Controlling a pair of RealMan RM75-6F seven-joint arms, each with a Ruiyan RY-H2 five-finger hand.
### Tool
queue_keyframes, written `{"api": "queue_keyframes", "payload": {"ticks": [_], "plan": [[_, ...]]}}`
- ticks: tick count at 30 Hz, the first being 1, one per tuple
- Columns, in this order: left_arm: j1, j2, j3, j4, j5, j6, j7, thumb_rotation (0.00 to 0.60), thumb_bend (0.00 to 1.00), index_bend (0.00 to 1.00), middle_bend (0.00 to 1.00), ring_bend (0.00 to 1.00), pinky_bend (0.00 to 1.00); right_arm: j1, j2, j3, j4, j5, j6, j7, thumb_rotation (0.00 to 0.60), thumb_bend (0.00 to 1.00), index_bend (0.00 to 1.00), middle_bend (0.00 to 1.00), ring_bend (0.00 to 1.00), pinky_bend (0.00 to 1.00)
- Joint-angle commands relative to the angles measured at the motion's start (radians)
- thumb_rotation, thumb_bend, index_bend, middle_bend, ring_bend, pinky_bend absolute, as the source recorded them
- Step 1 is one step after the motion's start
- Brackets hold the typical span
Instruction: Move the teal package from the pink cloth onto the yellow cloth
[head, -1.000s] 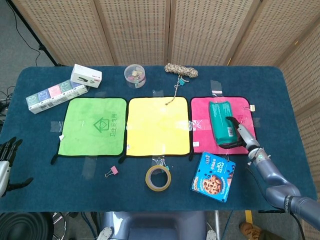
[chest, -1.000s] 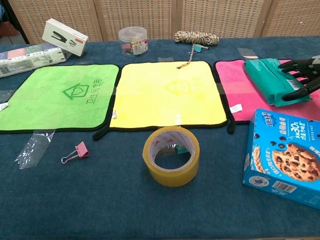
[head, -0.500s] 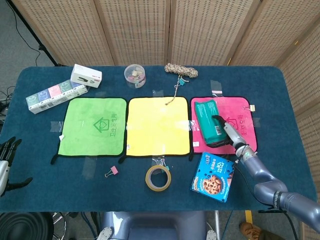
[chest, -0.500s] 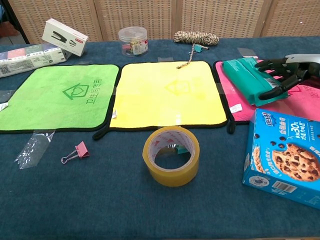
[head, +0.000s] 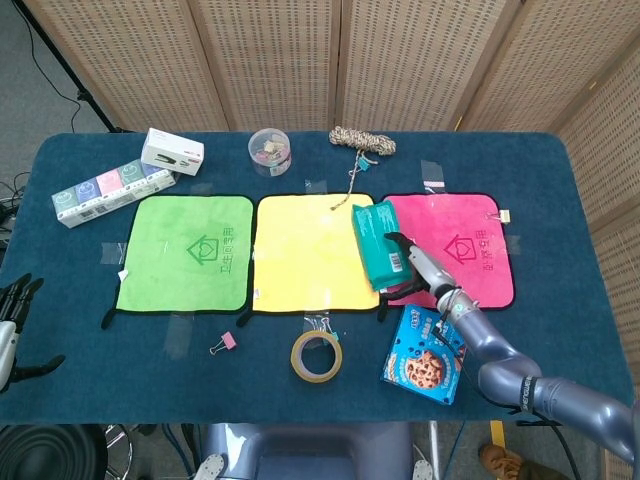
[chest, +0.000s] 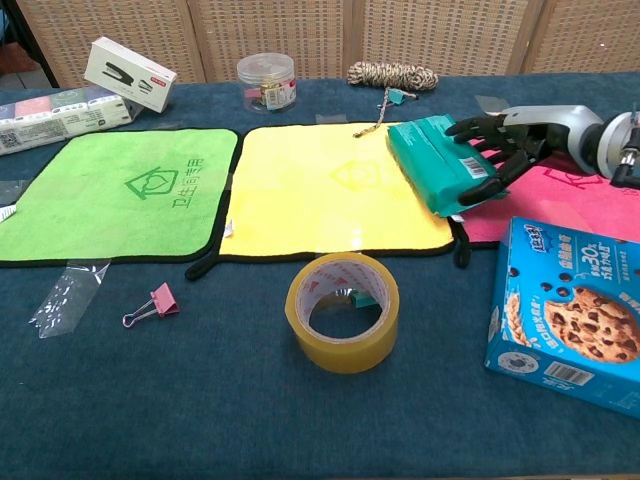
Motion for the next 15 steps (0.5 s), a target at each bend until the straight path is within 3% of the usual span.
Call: {"api": "queue_keyframes", "payload": {"ticks": [1, 15], "plan": [[0.0, 0.001, 0.0, 0.0, 0.001, 0.001, -0.001, 0.6, 0.0, 0.0, 0.0, 0.0, 0.0, 0.029, -0.026, 0.005, -0.027, 0.043, 0.005, -0.047, 0.6, 0.0, 0.0, 0.0, 0.0, 0.0], [0.001, 0.011, 0.004, 0.006, 0.012, 0.002, -0.033, 0.6, 0.0, 0.0, 0.0, 0.0, 0.0, 0.13, -0.082, 0.022, -0.081, 0.192, 0.025, -0.219, 0.6, 0.0, 0.0, 0.0, 0.0, 0.0]]}}
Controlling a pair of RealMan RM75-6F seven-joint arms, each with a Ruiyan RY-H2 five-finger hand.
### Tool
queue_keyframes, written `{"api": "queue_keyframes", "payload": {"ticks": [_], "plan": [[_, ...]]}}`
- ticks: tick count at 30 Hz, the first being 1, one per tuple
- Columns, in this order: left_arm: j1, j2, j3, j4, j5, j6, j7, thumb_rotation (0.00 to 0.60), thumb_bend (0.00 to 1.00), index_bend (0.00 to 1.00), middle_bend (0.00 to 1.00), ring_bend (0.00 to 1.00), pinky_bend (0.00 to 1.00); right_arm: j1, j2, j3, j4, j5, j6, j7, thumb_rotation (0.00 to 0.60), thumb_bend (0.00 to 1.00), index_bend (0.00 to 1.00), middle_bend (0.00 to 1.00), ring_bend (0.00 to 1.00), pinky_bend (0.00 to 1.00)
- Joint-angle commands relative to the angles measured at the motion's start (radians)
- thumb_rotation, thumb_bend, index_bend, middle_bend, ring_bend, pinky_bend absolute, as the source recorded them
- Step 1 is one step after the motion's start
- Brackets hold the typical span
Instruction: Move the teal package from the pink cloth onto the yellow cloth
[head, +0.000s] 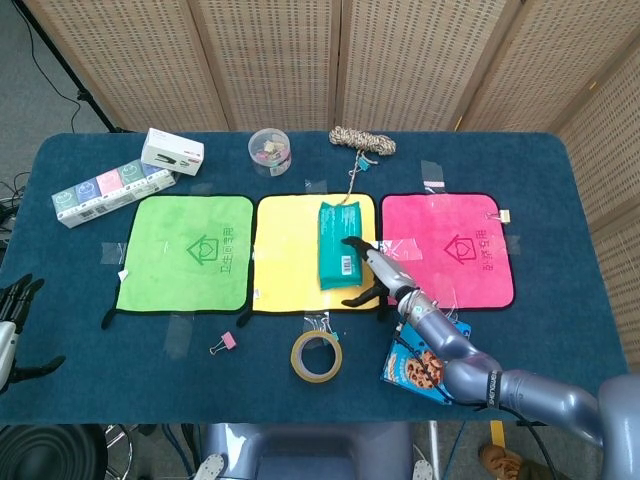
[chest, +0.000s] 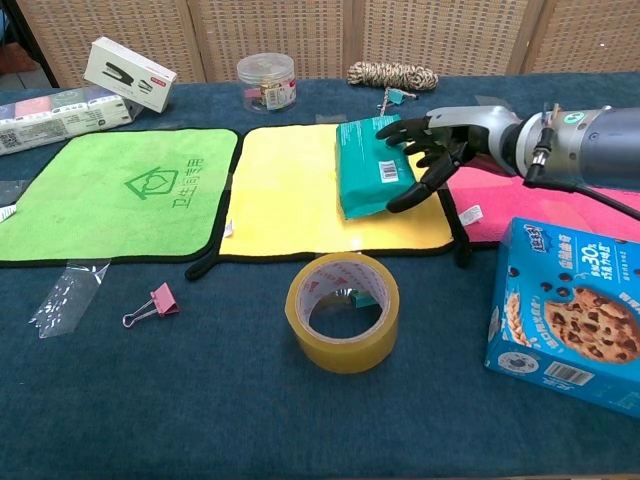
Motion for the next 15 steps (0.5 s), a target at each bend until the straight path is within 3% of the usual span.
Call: {"api": "queue_keyframes", "payload": {"ticks": [1, 15], "plan": [[0.001, 0.002, 0.0, 0.001, 0.001, 0.002, -0.005, 0.6, 0.0, 0.0, 0.0, 0.0, 0.0, 0.027, -0.016, 0.004, -0.008, 0.036, 0.003, -0.033, 0.6, 0.0, 0.0, 0.0, 0.0, 0.0], [0.006, 0.01, 0.009, 0.003, 0.023, 0.012, -0.026, 0.6, 0.0, 0.0, 0.0, 0.0, 0.0, 0.107, -0.045, -0.002, -0.043, 0.152, 0.03, -0.153, 0.6, 0.0, 0.0, 0.0, 0.0, 0.0]]}}
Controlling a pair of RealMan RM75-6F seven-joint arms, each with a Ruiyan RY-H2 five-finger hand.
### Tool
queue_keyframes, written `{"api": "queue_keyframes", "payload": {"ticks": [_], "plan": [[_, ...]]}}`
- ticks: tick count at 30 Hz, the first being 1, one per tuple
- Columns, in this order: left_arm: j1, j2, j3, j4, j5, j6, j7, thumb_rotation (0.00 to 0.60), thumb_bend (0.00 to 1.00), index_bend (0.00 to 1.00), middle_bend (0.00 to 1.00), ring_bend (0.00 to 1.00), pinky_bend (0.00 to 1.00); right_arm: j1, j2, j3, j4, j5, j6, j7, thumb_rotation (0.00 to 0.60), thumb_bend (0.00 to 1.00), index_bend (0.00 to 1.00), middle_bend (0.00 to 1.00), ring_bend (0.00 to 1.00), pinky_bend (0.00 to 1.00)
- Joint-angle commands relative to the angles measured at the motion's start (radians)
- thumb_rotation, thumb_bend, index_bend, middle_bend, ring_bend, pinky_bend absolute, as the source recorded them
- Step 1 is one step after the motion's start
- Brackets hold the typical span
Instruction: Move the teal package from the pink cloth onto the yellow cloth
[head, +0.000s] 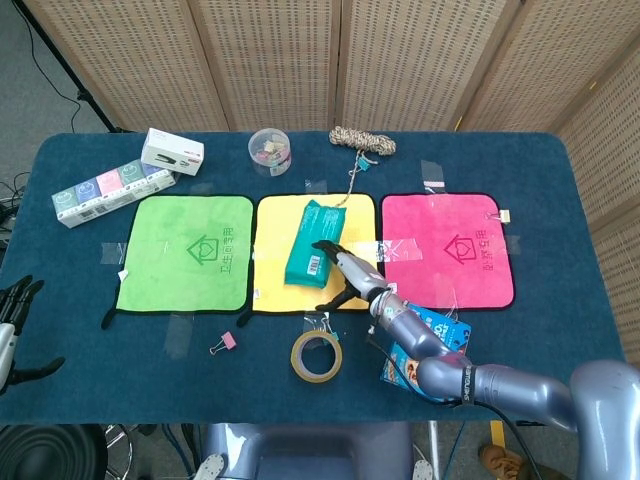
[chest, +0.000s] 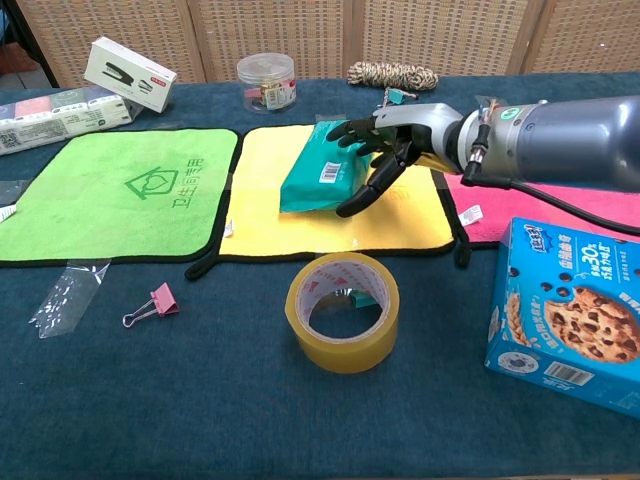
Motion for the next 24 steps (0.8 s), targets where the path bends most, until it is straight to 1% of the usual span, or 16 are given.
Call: {"api": "queue_keyframes", "payload": {"ticks": [1, 4, 7, 9, 12, 15, 17, 19, 21, 24], "plan": [[0.002, 0.002, 0.0, 0.002, 0.003, 0.004, -0.007, 0.6, 0.0, 0.0, 0.0, 0.0, 0.0, 0.007, 0.006, -0.006, -0.014, 0.019, 0.013, -0.021, 0.6, 0.0, 0.0, 0.0, 0.0, 0.0], [0.004, 0.005, 0.0, 0.005, 0.005, 0.007, -0.016, 0.6, 0.0, 0.0, 0.0, 0.0, 0.0, -0.001, 0.031, -0.017, -0.044, 0.01, 0.043, -0.047, 0.6, 0.0, 0.0, 0.0, 0.0, 0.0], [0.004, 0.006, 0.0, 0.006, 0.008, 0.009, -0.023, 0.6, 0.0, 0.0, 0.0, 0.0, 0.0, -0.022, 0.072, -0.029, -0.091, -0.037, 0.081, -0.069, 0.6, 0.0, 0.0, 0.0, 0.0, 0.0], [0.005, 0.006, 0.001, 0.007, 0.009, 0.01, -0.024, 0.6, 0.0, 0.0, 0.0, 0.0, 0.0, -0.06, 0.115, -0.047, -0.135, -0.128, 0.156, -0.094, 0.6, 0.0, 0.0, 0.0, 0.0, 0.0], [0.004, 0.006, 0.003, 0.006, 0.012, 0.009, -0.025, 0.6, 0.0, 0.0, 0.0, 0.0, 0.0, -0.114, 0.16, -0.08, -0.171, -0.24, 0.241, -0.107, 0.6, 0.0, 0.0, 0.0, 0.0, 0.0], [0.004, 0.006, 0.003, 0.006, 0.015, 0.009, -0.021, 0.6, 0.0, 0.0, 0.0, 0.0, 0.0, -0.196, 0.227, -0.133, -0.203, -0.374, 0.327, -0.069, 0.6, 0.0, 0.0, 0.0, 0.0, 0.0], [0.003, 0.005, 0.004, 0.007, 0.018, 0.009, -0.019, 0.6, 0.0, 0.0, 0.0, 0.0, 0.0, -0.257, 0.277, -0.179, -0.202, -0.47, 0.396, -0.048, 0.6, 0.0, 0.0, 0.0, 0.0, 0.0], [0.004, 0.004, 0.005, 0.007, 0.02, 0.01, -0.017, 0.6, 0.0, 0.0, 0.0, 0.0, 0.0, -0.306, 0.304, -0.213, -0.182, -0.536, 0.465, -0.047, 0.6, 0.0, 0.0, 0.0, 0.0, 0.0], [0.005, 0.003, 0.007, 0.007, 0.025, 0.014, -0.018, 0.6, 0.0, 0.0, 0.0, 0.0, 0.0, -0.363, 0.318, -0.243, -0.151, -0.591, 0.552, -0.053, 0.6, 0.0, 0.0, 0.0, 0.0, 0.0], [0.009, -0.002, 0.009, 0.01, 0.031, 0.024, -0.008, 0.6, 0.0, 0.0, 0.0, 0.0, 0.0, -0.454, 0.333, -0.276, -0.095, -0.639, 0.683, -0.066, 0.6, 0.0, 0.0, 0.0, 0.0, 0.0]]}}
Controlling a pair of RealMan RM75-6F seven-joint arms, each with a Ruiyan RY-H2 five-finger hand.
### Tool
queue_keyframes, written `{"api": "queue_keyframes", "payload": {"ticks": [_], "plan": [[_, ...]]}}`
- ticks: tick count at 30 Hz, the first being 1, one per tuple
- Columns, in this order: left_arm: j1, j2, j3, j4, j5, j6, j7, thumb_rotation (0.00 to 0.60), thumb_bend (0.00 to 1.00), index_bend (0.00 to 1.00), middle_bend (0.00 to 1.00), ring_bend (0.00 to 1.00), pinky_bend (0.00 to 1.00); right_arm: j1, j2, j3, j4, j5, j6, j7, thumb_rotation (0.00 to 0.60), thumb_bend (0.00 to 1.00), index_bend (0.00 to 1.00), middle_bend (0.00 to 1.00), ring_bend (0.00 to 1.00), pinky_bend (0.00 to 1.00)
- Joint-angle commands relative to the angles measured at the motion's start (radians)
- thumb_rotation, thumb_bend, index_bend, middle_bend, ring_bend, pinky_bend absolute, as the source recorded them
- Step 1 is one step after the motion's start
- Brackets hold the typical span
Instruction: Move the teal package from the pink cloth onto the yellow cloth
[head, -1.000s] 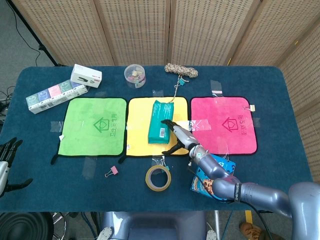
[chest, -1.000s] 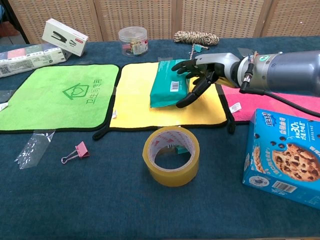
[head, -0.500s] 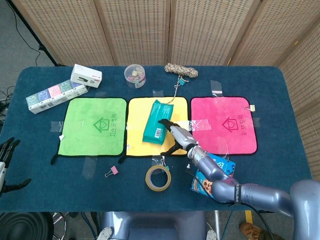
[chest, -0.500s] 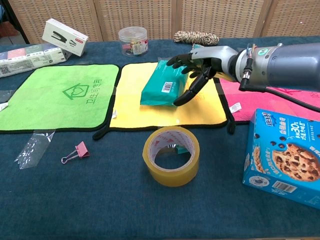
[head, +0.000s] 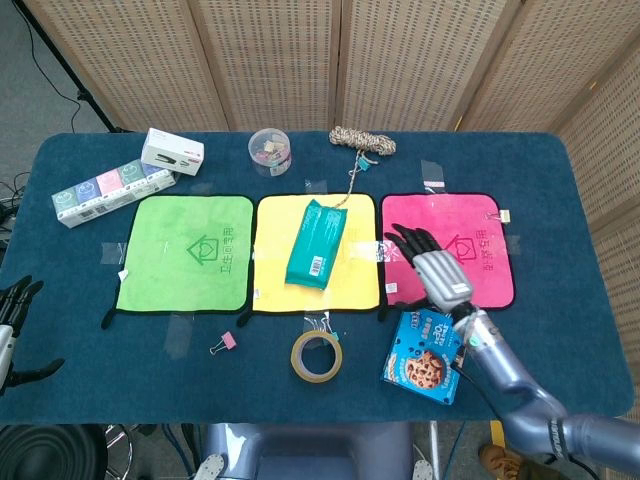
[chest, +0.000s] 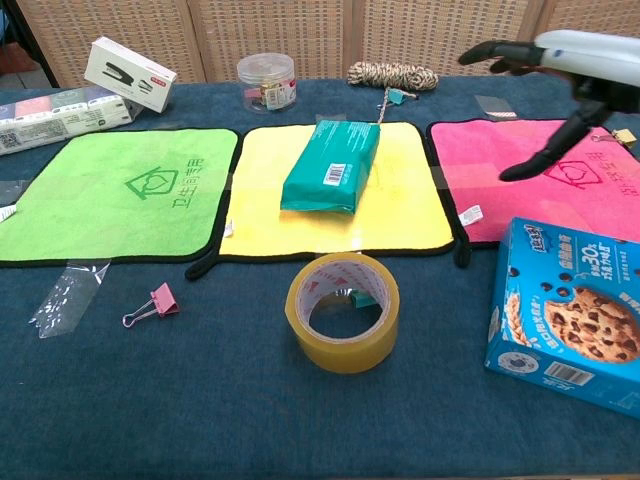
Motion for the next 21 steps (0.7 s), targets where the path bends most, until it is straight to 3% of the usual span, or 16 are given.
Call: {"api": "queue_keyframes", "payload": {"ticks": [1, 11, 21], "plan": [[0.004, -0.006, 0.002, 0.002, 0.004, 0.008, 0.013, 0.6, 0.0, 0.0, 0.0, 0.0, 0.0, -0.169, 0.058, -0.084, 0.085, -0.114, 0.221, -0.008, 0.6, 0.0, 0.0, 0.0, 0.0, 0.0], [0.017, -0.023, 0.004, -0.002, 0.01, 0.034, 0.044, 0.6, 0.0, 0.0, 0.0, 0.0, 0.0, -0.397, 0.073, -0.138, 0.226, -0.176, 0.476, 0.046, 0.6, 0.0, 0.0, 0.0, 0.0, 0.0], [0.022, -0.03, 0.006, 0.008, 0.034, 0.055, 0.054, 0.6, 0.0, 0.0, 0.0, 0.0, 0.0, -0.492, 0.08, -0.151, 0.204, -0.193, 0.507, 0.065, 0.6, 0.0, 0.0, 0.0, 0.0, 0.0]]}}
